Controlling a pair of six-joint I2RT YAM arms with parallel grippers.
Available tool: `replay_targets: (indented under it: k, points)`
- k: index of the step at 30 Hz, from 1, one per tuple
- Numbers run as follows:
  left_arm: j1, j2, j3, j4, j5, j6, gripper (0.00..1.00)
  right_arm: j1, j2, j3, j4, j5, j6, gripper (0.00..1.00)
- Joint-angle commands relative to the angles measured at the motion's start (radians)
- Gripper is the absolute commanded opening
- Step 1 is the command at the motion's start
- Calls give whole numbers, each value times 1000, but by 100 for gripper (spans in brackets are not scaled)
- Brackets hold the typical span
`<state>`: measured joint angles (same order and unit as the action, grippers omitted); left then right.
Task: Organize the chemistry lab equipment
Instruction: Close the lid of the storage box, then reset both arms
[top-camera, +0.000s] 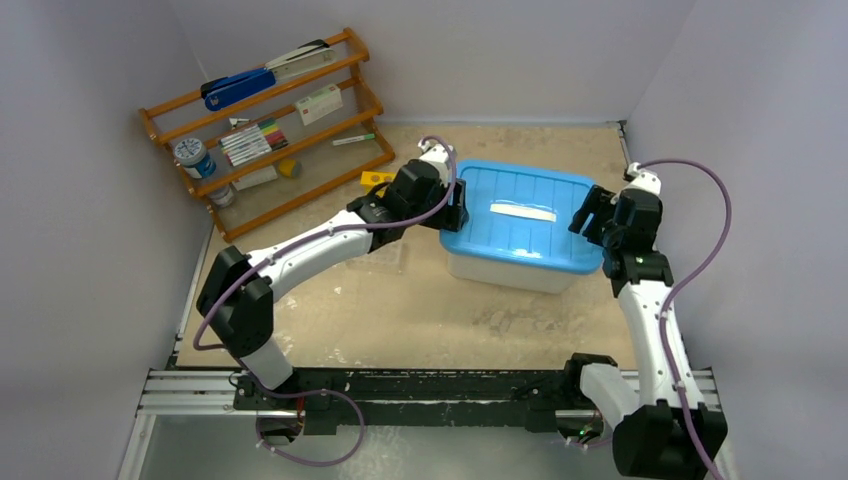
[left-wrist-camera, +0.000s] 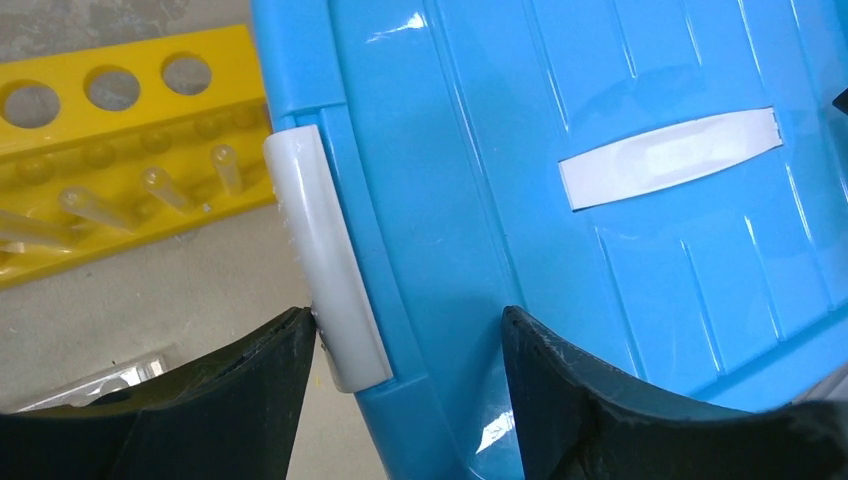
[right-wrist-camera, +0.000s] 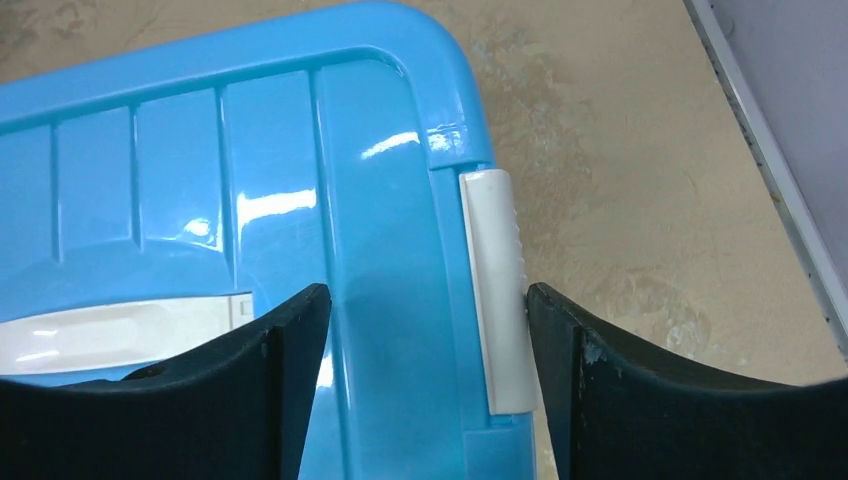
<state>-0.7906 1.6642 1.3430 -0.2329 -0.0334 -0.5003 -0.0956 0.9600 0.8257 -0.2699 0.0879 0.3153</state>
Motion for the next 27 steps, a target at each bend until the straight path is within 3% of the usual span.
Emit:
replay_targets:
  k: [1, 7, 16, 22, 27]
  points:
    - [-73, -97, -16, 65, 56, 25, 68, 17, -86, 73, -70, -18, 51, 75]
    - [-76, -202, -53, 88, -4, -9, 72, 17, -181, 47, -33, 33, 85, 77]
    - [-75, -344, -106, -16, -306, -62, 76, 17, -252, -9, -1, 6, 79, 78]
    - [-75, -543, -245, 33, -355, -81, 77, 17, -349, -42, 35, -5, 62, 77]
    - [-75, -543, -214, -68, -405, -86, 77, 17, -372, -46, 27, -24, 63, 77]
